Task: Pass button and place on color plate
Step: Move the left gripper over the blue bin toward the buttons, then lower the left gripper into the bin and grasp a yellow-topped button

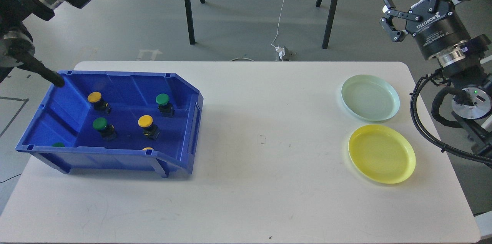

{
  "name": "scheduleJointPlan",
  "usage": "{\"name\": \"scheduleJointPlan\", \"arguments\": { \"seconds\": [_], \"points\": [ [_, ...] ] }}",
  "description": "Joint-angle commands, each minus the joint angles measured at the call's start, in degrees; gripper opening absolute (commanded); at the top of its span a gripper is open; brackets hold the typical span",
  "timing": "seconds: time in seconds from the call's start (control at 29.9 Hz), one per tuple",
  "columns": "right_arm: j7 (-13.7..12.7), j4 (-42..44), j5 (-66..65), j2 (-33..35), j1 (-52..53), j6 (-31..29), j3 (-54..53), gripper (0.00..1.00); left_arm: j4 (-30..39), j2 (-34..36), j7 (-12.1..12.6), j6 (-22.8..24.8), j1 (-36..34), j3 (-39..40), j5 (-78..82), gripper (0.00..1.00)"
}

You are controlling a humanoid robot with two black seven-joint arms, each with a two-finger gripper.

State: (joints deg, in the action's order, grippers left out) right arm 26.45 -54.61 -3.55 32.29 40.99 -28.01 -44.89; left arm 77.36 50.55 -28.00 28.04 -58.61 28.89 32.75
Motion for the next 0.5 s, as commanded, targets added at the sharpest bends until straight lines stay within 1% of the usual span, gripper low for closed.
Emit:
{"name": "scheduleJointPlan", "arguments": {
  "seconds": [0.0, 0.1, 0.23, 0.3, 0.37, 0.47],
  "points": [
    [0.01, -0.06, 0.03, 0.05, -0.83, 0.01, -0.29, 0.99, 7.97, 8.84, 0.0, -0.04, -1.15, -6.02, 17.13, 0.99],
    [0.01, 0.29, -0.06, 0.05, -0.83, 0.01, -0.29, 0.99, 8.68, 12.81, 0.0, -0.04, -3.08, -11.56, 30.49, 0.99],
    [0.01, 0.29, 0.03, 0.05, -0.83, 0.01, -0.37, 0.99, 7.28, 13.7, 0.0, -0.04, -3.7, -17.36, 52.02, 0.99],
    [0.01, 0.29, 0.03, 0.14, -0.83, 0.01, -0.37, 0.99, 3.87, 13.17, 0.0, -0.04, -3.61, -21.84, 58.81, 0.99],
    [0.01, 0.29, 0.03, 0.05, -1.09, 0.01, -0.46, 0.99, 0.26, 12.39, 0.0, -0.04, -3.35, -25.36, 60.67, 0.99],
    [0.01, 0.29, 0.03, 0.05, -1.62, 0.01, -0.46, 0.99, -5.19, 8.26, 0.0, -0.04, -3.09, -27.92, 61.12, 0.99]
  ]
}}
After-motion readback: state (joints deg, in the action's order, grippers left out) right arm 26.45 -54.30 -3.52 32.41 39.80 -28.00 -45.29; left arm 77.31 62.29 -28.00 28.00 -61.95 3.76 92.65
